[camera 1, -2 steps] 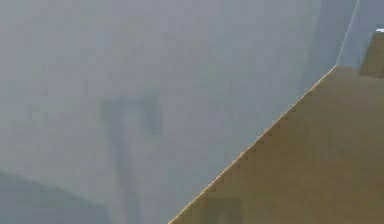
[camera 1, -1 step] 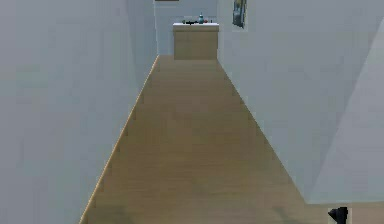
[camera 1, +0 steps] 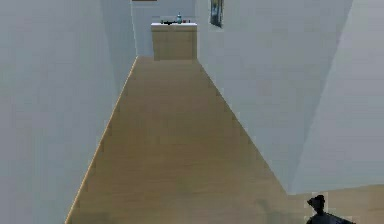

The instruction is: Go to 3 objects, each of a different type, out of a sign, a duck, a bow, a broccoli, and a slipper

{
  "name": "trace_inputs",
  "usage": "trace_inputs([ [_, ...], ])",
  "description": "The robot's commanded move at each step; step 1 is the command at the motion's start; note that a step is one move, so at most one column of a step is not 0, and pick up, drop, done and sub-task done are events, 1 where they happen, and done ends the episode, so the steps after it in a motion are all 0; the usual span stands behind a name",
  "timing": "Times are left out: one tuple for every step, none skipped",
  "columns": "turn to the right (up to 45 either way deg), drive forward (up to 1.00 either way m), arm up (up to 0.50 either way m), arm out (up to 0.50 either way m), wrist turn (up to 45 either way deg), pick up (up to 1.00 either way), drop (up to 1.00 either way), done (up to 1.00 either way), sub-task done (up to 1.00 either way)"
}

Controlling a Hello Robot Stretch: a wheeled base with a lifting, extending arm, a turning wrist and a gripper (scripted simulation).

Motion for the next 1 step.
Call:
trace_inputs([
  [0.0,0.8,0.0,0.0,0.0,0.0,0.0,0.0,0.0],
])
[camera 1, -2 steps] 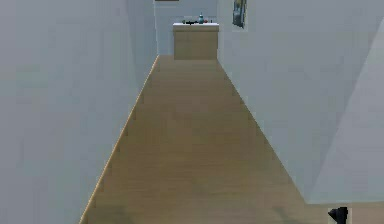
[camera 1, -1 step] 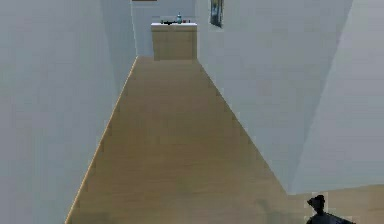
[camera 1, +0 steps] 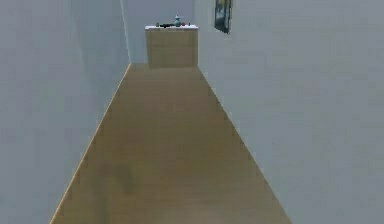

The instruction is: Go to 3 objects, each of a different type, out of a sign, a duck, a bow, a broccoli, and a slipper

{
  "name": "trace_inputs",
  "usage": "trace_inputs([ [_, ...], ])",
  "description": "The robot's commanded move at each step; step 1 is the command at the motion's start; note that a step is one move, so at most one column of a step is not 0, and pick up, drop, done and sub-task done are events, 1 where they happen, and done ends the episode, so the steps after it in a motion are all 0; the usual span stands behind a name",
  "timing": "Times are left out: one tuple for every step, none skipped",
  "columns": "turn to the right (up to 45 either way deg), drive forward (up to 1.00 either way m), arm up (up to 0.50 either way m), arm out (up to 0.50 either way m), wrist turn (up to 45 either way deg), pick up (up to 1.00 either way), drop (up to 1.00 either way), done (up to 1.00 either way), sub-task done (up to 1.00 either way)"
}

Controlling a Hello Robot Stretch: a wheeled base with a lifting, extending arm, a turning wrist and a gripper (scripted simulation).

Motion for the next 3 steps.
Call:
trace_inputs([
  [-3.0,0.0,0.0,0.0,0.0,0.0,0.0,0.0,0.0],
  [0.0,1.0,0.0,0.0,0.0,0.0,0.0,0.0,0.0],
  [-3.0,0.0,0.0,0.0,0.0,0.0,0.0,0.0,0.0],
])
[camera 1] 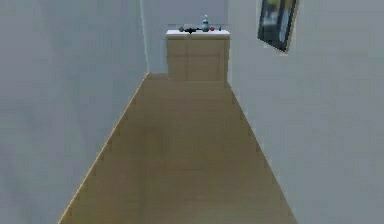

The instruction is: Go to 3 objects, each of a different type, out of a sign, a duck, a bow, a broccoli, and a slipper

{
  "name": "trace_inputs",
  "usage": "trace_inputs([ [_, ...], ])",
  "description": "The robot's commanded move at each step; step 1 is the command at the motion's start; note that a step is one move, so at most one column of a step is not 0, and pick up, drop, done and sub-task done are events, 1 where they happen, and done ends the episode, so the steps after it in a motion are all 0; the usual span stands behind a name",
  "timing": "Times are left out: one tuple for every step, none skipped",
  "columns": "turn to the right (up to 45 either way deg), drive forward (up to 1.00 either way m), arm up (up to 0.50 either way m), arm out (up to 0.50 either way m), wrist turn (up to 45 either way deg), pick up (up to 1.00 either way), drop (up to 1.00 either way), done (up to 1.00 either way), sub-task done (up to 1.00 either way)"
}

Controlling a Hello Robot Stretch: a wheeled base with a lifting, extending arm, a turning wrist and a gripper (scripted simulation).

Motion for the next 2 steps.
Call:
trace_inputs([
  [0.0,1.0,0.0,0.0,0.0,0.0,0.0,0.0,0.0],
  [0.0,1.0,0.0,0.0,0.0,0.0,0.0,0.0,0.0],
])
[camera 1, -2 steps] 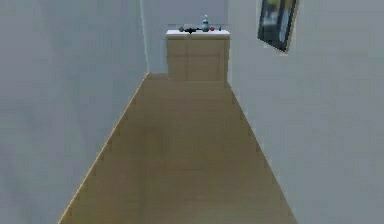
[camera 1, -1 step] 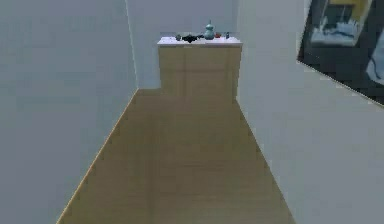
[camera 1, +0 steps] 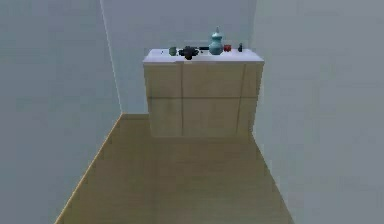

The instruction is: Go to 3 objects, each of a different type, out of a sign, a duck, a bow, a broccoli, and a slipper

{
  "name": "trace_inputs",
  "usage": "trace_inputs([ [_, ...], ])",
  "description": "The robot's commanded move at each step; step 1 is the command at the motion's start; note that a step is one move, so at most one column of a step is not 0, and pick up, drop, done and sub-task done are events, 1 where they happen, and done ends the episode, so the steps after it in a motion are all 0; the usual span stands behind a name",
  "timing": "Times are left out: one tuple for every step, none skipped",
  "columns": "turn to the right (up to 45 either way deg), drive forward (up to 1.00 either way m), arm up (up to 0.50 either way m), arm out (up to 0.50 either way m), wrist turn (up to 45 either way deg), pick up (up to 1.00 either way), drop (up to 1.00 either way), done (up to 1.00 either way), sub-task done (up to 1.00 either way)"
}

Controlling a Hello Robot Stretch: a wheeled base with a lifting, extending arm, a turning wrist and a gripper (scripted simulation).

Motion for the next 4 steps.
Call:
trace_inputs([
  [0.0,1.0,0.0,0.0,0.0,0.0,0.0,0.0,0.0],
  [3.0,0.0,0.0,0.0,0.0,0.0,0.0,0.0,0.0],
  [0.0,0.5,0.0,0.0,0.0,0.0,0.0,0.0,0.0],
  [-15.0,0.0,0.0,0.0,0.0,0.0,0.0,0.0,0.0],
])
